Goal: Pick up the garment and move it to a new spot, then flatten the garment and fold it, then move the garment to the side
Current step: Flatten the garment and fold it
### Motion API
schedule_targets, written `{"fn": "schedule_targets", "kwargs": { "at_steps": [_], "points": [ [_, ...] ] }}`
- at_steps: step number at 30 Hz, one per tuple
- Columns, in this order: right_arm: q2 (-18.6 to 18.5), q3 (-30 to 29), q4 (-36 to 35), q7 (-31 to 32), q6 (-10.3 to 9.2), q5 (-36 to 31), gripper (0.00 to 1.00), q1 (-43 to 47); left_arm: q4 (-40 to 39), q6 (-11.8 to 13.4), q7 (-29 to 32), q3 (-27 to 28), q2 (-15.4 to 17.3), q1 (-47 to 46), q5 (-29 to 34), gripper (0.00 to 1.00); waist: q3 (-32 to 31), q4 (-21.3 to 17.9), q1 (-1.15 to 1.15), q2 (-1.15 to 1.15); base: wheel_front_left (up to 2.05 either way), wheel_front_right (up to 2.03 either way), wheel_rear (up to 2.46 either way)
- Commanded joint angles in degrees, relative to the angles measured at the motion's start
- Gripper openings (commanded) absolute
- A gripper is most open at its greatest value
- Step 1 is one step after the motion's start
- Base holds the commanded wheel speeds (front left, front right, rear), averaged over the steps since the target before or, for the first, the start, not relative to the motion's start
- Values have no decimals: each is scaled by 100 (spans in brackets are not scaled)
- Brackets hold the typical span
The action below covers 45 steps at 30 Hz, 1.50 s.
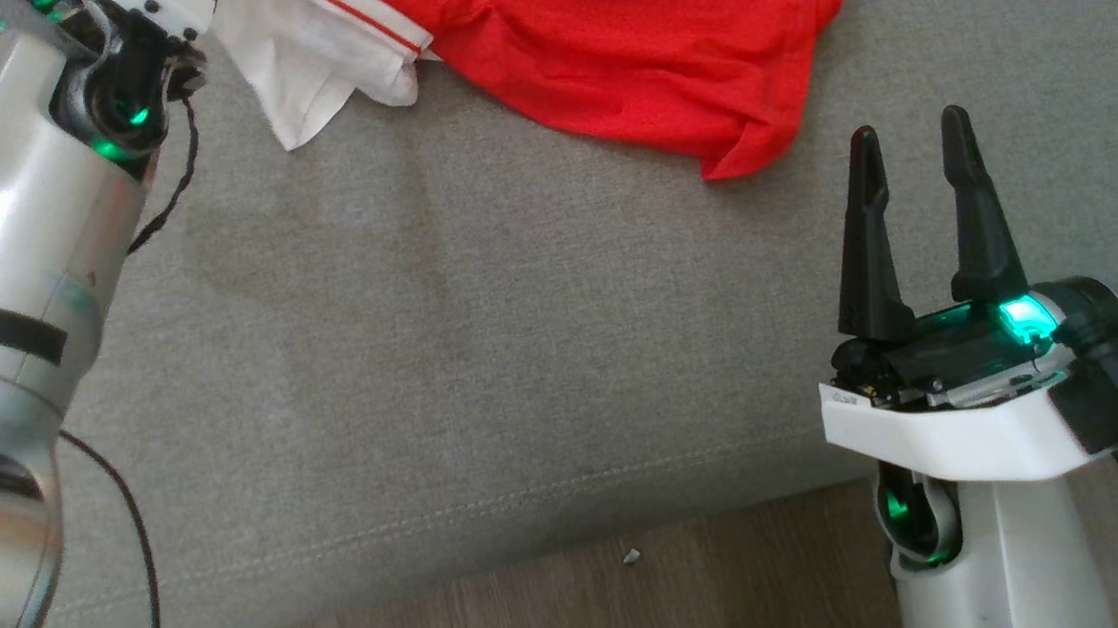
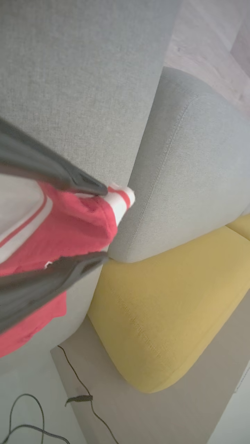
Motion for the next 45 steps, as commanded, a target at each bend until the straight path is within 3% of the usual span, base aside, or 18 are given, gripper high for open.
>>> {"fn": "schedule_targets", "kwargs": {
  "at_steps": [1, 5, 7, 9, 13, 16, 24, 32, 35, 36, 38, 41, 43, 45],
  "points": [
    [0, 148, -180, -23, 37, 8, 100, -112, -133, -56, -102, 94, 277, -332, 133, 100, 7, -7, 0, 0, 0, 0, 0],
    [0, 123, -144, -23, 37, 95, 100, -39, -337, -7, -773, -57, 554, -102, 705, 100, -14, 12, 0, 0, 0, 0, 0],
    [0, 93, -125, -23, 37, 84, 100, 15, -674, 205, -859, -60, 703, 142, 1217, 100, -29, 75, 0, 0, 0, 0, 0],
    [0, 62, -118, -23, 37, 55, 100, 66, -1415, 521, -866, 348, 772, 608, 1770, 100, -49, 133, 0, 0, 0, 0, 0],
    [0, 5, -60, -23, 37, 9, 100, 158, -2681, 986, -869, 885, 551, 2168, 2738, 100, -100, 234, 0, 0, 0, 0, 0],
    [0, 12, -23, -23, 37, -37, 100, 176, -3020, 1095, -869, 986, 222, 3016, 3144, 100, -93, 302, 0, 0, 0, 0, 0],
    [0, 122, -24, -23, 37, -88, 100, 15, -2457, 884, -870, 936, -377, 3058, 3799, 100, 146, 250, 0, 0, 0, 0, 0],
    [0, 38, -38, -23, 37, -109, 100, -21, -1233, 1086, -870, 1137, -454, 2542, 4155, 100, 348, 115, 0, 0, 0, 0, 0],
    [0, 20, -34, -23, 37, -98, 100, -35, -1033, 1043, -870, 1237, -449, 2369, 4216, 100, 405, 103, 0, 0, 0, 0, 0],
    [0, 24, -32, -23, 37, -97, 100, -44, -1001, 1020, -870, 1277, -448, 2315, 4243, 93, 422, 101, 0, 0, 0, 0, 0],
    [0, 24, -32, -23, 37, -97, 100, -52, -985, 995, -870, 1314, -462, 2275, 4270, 87, 434, 104, 0, 0, 0, 0, 0],
    [0, 15, -29, -23, 37, -92, 100, -72, -970, 909, -871, 1377, -527, 2223, 4381, 93, 441, 122, 0, 0, 0, 0, 0],
    [0, 23, -20, -23, 37, -93, 100, -90, -973, 904, -871, 1429, -552, 2205, 4468, 85, 439, 127, 0, 0, 0, 0, 0],
    [0, 38, -11, -23, 37, -95, 100, -109, -985, 888, -871, 1505, -574, 2189, 4531, 47, 434, 124, 0, 0, 0, 0, 0]
  ]
}}
